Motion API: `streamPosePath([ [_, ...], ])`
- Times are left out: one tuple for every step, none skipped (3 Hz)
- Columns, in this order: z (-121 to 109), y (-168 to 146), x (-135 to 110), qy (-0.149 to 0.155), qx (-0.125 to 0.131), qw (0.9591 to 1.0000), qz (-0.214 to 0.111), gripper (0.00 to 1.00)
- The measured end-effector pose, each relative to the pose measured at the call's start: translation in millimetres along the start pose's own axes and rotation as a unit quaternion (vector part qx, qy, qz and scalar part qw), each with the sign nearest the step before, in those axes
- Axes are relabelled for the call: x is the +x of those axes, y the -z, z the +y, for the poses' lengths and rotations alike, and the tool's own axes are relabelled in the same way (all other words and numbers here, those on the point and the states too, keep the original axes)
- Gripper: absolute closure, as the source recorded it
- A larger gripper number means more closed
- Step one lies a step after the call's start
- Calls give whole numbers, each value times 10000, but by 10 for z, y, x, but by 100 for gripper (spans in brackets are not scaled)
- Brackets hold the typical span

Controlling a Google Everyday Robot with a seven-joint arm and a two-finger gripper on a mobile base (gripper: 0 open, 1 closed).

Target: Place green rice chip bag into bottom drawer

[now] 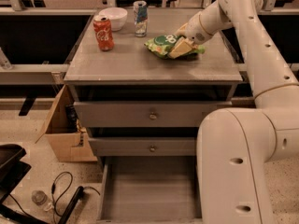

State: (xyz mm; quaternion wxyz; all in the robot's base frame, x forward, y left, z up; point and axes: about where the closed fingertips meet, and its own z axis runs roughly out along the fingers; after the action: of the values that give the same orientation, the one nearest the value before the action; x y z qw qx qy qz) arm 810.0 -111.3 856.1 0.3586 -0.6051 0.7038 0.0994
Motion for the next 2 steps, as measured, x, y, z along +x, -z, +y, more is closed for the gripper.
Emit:
streamPosePath([
  [0,0,0,0,0,10000,0,93],
  [0,0,0,0,0,10000,0,100],
])
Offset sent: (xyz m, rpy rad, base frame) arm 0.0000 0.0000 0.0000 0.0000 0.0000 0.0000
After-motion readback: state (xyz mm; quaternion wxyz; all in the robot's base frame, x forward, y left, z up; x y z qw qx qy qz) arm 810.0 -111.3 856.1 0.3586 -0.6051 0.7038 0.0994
